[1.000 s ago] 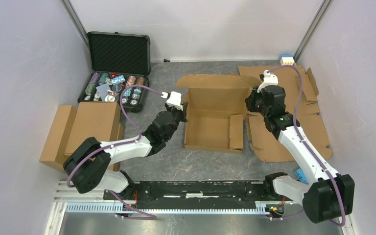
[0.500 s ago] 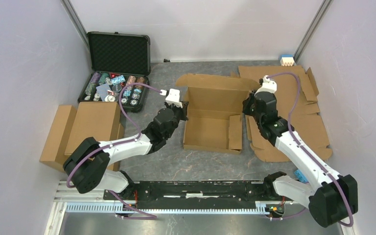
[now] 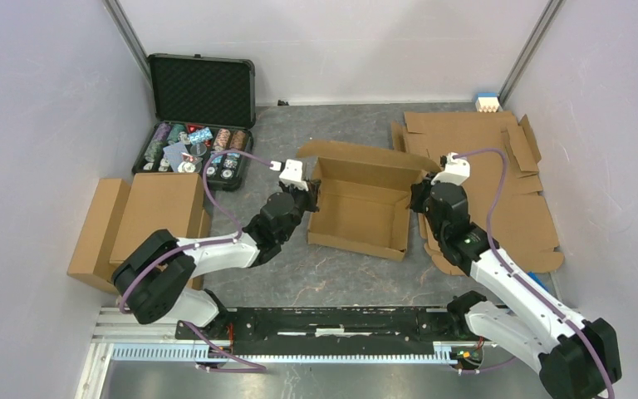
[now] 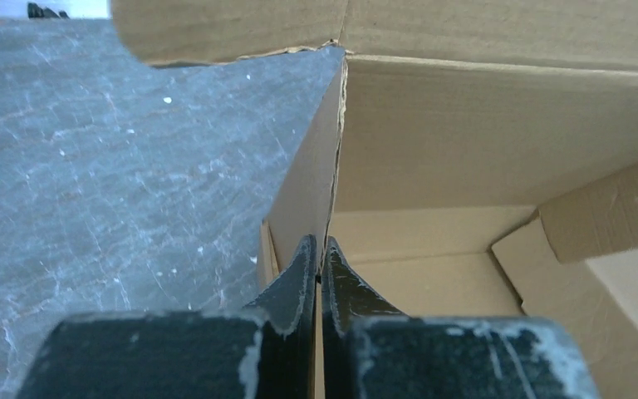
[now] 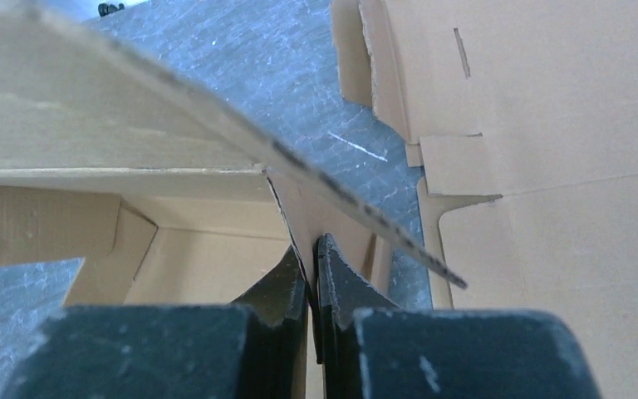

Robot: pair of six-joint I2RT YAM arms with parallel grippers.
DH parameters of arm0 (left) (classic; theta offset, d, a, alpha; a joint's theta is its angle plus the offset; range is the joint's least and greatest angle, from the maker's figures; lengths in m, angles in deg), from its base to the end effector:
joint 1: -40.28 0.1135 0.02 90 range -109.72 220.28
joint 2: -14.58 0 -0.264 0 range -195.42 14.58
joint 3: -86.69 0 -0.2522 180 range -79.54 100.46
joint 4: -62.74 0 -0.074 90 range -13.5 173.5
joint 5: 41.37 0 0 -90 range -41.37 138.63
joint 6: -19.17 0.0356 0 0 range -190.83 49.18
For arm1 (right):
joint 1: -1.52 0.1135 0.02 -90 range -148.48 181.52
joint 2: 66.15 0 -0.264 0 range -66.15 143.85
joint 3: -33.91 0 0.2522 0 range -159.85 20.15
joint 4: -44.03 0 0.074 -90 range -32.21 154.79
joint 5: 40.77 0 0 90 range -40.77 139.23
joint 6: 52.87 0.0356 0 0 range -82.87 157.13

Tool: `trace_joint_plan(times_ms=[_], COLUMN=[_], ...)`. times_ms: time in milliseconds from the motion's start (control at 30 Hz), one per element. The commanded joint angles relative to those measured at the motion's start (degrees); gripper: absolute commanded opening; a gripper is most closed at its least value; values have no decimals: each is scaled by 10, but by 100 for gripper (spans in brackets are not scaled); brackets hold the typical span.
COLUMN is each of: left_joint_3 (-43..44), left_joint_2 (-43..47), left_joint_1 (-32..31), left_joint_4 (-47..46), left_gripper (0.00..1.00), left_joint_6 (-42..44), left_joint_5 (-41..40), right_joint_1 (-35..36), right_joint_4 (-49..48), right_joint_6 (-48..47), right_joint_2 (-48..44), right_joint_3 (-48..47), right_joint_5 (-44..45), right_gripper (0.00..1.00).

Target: Fold the paper box

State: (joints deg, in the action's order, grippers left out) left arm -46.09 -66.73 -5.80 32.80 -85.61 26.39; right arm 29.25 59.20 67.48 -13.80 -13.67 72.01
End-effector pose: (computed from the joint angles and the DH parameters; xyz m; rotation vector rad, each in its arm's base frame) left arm 0.2148 -0.2036 0.2254 0.1531 1.6538 -0.4927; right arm 0.1927 0.0857 0.2651 0.3090 1.8772 0.3092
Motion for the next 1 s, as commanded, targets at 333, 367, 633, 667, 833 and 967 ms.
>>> trace_joint_plan(times_ms=[333, 367, 633, 667, 833, 967], left_joint_3=[-87, -90, -53, -40, -36, -44], left_joint_2=[6, 7, 86, 99, 191, 268], left_joint_1=[-56, -58, -60, -60, -60, -60], left_joint_4=[-1, -1, 212, 268, 420, 523], left_gripper=[2, 2, 54, 59, 75, 80], left_joint_6=[9, 7, -52, -62, -133, -192], left_joint_5=[4, 2, 13, 14, 30, 54], right_joint_1=[31, 33, 41, 41, 43, 44], right_joint_4=[38, 32, 15, 14, -5, -10], right_joint_6=[-26, -29, -61, -65, -76, -83], right_joint_2=[-73, -79, -97, -99, -105, -101], right_joint_3=[109, 118, 153, 156, 173, 184], right_joint_5=[-61, -66, -43, -41, -42, -39], right_gripper=[0, 0, 0, 0, 0, 0])
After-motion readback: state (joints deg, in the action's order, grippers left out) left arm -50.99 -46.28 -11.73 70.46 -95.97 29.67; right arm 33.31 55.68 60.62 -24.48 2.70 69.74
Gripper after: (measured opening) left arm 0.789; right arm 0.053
